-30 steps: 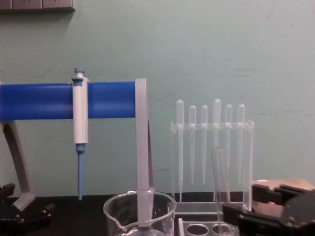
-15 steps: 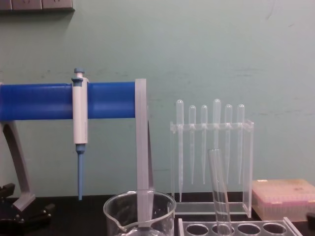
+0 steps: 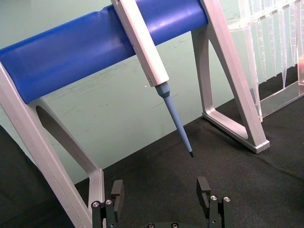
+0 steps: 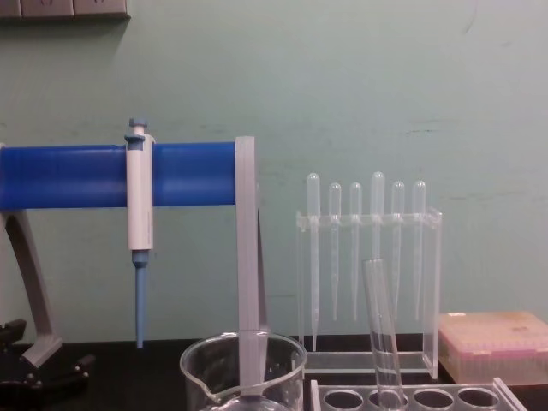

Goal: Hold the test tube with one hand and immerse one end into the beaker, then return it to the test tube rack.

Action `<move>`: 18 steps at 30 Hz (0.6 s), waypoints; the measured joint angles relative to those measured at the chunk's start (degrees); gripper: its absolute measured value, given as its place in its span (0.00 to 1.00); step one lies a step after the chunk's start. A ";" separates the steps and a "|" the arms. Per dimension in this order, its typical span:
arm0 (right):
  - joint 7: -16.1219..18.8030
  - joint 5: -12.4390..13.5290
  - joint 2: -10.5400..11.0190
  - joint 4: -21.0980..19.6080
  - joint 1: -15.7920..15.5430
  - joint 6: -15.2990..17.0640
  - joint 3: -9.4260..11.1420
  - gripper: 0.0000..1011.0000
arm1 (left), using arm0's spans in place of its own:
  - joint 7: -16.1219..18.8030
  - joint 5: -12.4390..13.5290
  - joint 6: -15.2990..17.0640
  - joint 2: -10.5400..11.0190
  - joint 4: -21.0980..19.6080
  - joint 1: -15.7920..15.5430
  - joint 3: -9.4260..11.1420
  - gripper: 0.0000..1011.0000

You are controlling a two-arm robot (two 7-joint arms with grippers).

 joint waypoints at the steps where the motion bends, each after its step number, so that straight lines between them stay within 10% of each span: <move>1: -0.22 -1.18 -0.30 1.14 1.03 0.07 -0.55 0.99 | 0.00 0.00 0.00 0.00 0.00 0.00 0.00 0.99; 18: 0.26 -4.73 -2.94 7.05 3.51 -9.30 -1.03 0.99 | 0.00 0.00 0.00 0.00 0.00 0.00 0.00 0.99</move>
